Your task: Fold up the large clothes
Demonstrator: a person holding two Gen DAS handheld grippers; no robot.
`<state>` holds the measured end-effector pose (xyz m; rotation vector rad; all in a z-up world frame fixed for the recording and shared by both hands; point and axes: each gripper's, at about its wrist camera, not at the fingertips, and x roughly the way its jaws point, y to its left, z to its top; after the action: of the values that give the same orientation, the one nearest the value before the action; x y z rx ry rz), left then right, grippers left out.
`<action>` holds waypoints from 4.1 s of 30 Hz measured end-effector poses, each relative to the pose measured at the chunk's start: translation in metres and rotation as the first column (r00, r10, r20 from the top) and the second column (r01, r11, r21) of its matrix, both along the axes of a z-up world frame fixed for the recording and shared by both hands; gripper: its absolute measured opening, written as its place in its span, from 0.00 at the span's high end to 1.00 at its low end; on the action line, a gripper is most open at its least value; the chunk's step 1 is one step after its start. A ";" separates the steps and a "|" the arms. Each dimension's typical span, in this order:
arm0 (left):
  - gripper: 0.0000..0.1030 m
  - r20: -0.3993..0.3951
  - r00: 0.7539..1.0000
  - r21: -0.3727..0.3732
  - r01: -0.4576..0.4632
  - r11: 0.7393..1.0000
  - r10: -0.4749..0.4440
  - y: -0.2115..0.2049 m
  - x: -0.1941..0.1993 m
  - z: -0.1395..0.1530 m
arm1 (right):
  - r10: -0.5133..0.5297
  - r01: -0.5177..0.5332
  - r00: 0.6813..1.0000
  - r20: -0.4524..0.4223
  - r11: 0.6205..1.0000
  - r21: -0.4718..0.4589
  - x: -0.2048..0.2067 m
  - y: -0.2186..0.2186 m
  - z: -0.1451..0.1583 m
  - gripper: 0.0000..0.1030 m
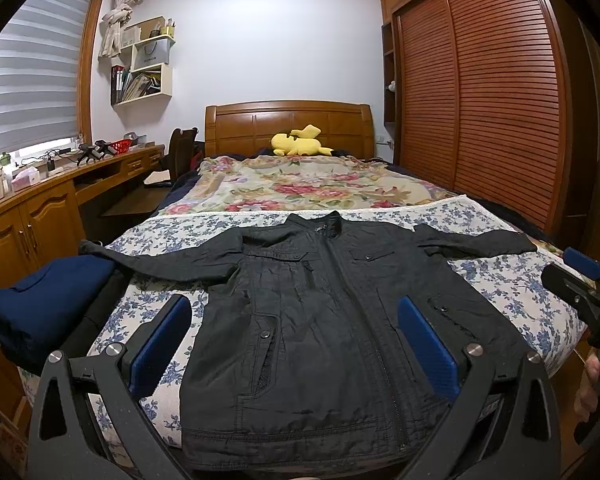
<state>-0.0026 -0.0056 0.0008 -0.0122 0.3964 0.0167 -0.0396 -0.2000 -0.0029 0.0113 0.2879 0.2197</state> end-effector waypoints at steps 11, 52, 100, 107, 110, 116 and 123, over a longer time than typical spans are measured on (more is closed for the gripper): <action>0.00 0.015 1.000 0.001 0.001 1.000 -0.001 -0.003 -0.003 0.006 | -0.005 0.005 1.000 0.013 1.000 0.012 -0.003 -0.003 0.004 0.00; 0.00 0.023 1.000 -0.001 0.011 1.000 -0.011 -0.008 -0.007 0.013 | 0.000 0.000 1.000 0.011 1.000 0.015 -0.001 -0.002 0.001 0.00; 0.00 -0.209 0.976 -0.032 -0.077 0.996 0.069 0.070 0.079 -0.082 | 0.210 -0.217 0.968 -0.137 0.976 -0.031 0.164 0.044 -0.033 0.00; 0.00 -0.242 0.958 -0.004 -0.160 0.987 0.154 0.101 0.103 -0.092 | 0.276 -0.288 0.939 -0.206 0.957 -0.029 0.218 0.065 -0.046 0.00; 0.00 -0.256 0.949 0.015 -0.186 0.982 0.183 0.116 0.114 -0.094 | 0.295 -0.310 0.927 -0.233 0.950 -0.032 0.236 0.068 -0.050 0.00; 0.00 -0.285 0.937 0.014 -0.205 0.979 0.200 0.144 0.140 -0.098 | 0.334 -0.355 0.897 -0.290 0.934 -0.022 0.253 0.061 -0.066 0.00; 0.00 -0.322 0.928 -0.007 -0.198 0.980 0.185 0.179 0.178 -0.104 | 0.348 -0.366 0.881 -0.321 0.930 0.003 0.257 0.041 -0.069 0.00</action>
<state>0.1751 0.1738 -0.1035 -0.0886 0.7201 0.2070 0.2169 -0.1591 -0.0719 -0.0659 0.6192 0.5814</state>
